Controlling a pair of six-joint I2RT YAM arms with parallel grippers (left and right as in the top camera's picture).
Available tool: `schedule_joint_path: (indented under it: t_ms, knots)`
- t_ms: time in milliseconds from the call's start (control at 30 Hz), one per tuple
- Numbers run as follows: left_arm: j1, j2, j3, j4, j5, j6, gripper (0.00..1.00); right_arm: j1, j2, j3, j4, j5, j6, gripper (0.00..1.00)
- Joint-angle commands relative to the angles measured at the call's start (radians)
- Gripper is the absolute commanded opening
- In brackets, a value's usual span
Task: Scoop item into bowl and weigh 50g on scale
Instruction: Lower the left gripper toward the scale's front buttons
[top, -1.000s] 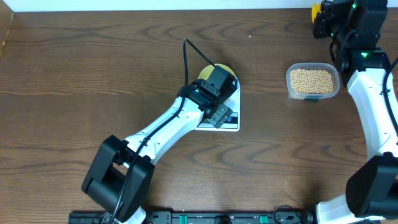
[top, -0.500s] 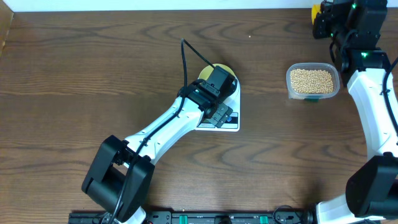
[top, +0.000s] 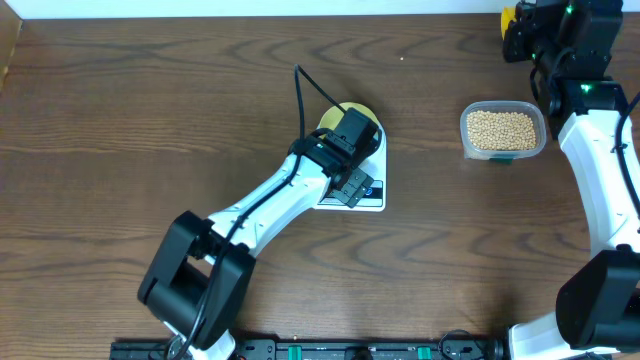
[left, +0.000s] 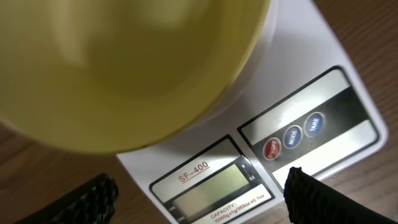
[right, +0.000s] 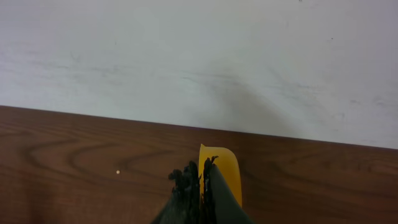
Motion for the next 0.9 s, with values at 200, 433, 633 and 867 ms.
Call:
schedule_joint_path:
  t_ms: [200,433,633,867]
  knots:
    - [-0.003,0.026,0.014,-0.007,-0.011,0.000,0.87,0.007,-0.012,0.017,-0.002,0.007,-0.014,0.01]
    - [-0.003,0.028,0.014,-0.008,-0.011,0.003,0.87,0.007,-0.012,0.017,-0.002,0.007,-0.014,0.01]
    - [-0.003,0.029,0.014,-0.007,-0.011,0.003,0.88,0.007,-0.012,0.017,-0.002,0.007,-0.014,0.01]
    - [-0.003,0.028,0.014,-0.007,-0.011,0.004,0.88,0.007,-0.012,0.017,-0.001,0.006,-0.014,0.01]
